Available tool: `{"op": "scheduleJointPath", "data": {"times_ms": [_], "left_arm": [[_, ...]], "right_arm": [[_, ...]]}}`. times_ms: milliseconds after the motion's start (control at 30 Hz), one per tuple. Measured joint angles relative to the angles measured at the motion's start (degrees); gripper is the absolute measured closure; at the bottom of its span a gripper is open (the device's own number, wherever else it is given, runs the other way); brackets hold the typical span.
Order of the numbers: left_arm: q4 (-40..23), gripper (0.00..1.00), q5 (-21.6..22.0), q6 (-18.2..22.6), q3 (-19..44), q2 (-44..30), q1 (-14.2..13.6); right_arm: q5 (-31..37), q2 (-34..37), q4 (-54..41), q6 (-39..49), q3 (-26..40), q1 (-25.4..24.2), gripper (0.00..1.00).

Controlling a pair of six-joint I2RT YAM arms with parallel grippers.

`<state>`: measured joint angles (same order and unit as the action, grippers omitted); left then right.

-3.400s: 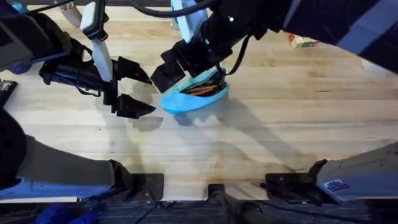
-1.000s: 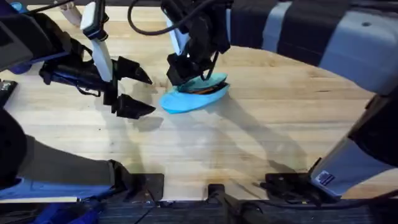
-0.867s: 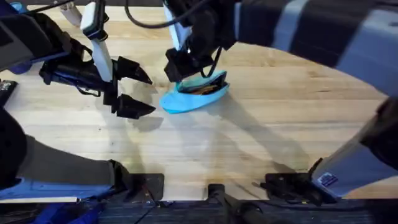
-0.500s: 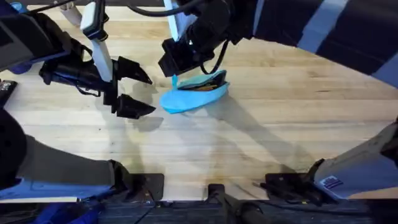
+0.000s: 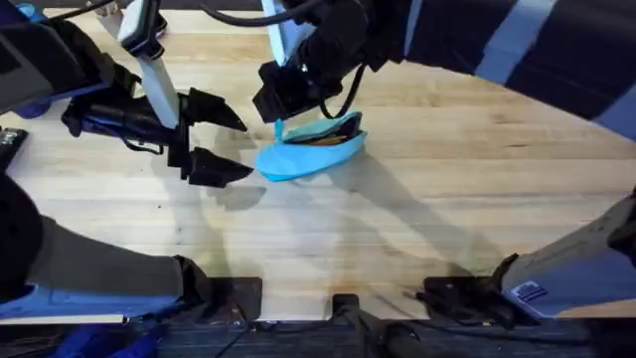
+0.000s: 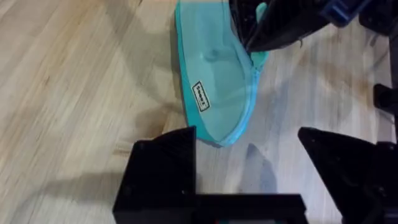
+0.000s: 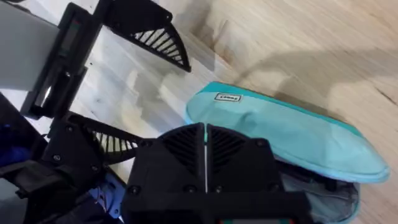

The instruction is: Unzip the bag, pick up the pens from the table one at a time and place them inside, then zip the bag closed.

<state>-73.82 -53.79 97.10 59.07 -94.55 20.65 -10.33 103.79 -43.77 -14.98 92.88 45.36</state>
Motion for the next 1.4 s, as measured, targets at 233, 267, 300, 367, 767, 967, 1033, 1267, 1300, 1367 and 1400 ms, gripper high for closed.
{"op": "scheduleJointPath", "data": {"times_ms": [233, 267, 300, 367, 767, 967, 1033, 1267, 1300, 1367, 1400], "left_arm": [[3.16, 0.006, -0.71, 0.0, 0.0, -1.32, -2.86], [3.63, 0.006, -0.71, 0.0, 0.0, -1.93, -3.75], [4.19, 0.005, -0.71, 0.0, 0.0, -2.59, -4.67], [5.45, 0.006, -0.92, 0.02, 0.0, -3.67, -6.22], [9.55, 0.041, -3.57, -0.16, -0.02, -7.09, -9.58], [9.59, 0.911, -3.82, 0.09, -0.04, -7.09, -9.58], [9.58, 0.951, -4.07, 0.03, -0.04, -7.09, -9.58], [9.66, 0.954, -5.02, 0.02, -0.04, -7.09, -9.58], [9.7, 0.954, -4.91, 0.02, -0.04, -7.09, -9.58], [9.81, 0.955, -4.9, 0.02, -0.11, -7.09, -9.58], [9.85, 0.955, -4.9, 0.02, -0.11, -7.09, -9.58]], "right_arm": [[0.0, 0.0, 0.02, 0.0, 0.0, 0.0, 0.971], [0.0, 0.0, 0.02, 0.0, 0.0, 0.0, 0.971], [0.0, 0.0, 0.02, 0.0, 0.0, 0.0, 0.971], [0.0, 0.0, 0.02, 0.0, 0.0, 0.0, 0.971], [0.0, 0.0, 0.04, 0.0, 0.0, 0.0, 0.971], [0.09, 0.0, -0.09, 0.0, 0.0, -0.33, 0.971], [0.4, 0.0, -0.59, 0.0, 0.0, -0.99, 0.971], [0.67, 0.0, -4.25, 1.3, 0.0, -6.4, 0.969], [0.93, 0.0, -5.53, 1.87, 0.0, -7.76, 0.969], [1.36, 0.0, -7.76, 3.07, 0.0, -10.66, 0.969], [1.57, 0.0, -8.79, 3.57, 0.0, -12.08, 0.969]]}}
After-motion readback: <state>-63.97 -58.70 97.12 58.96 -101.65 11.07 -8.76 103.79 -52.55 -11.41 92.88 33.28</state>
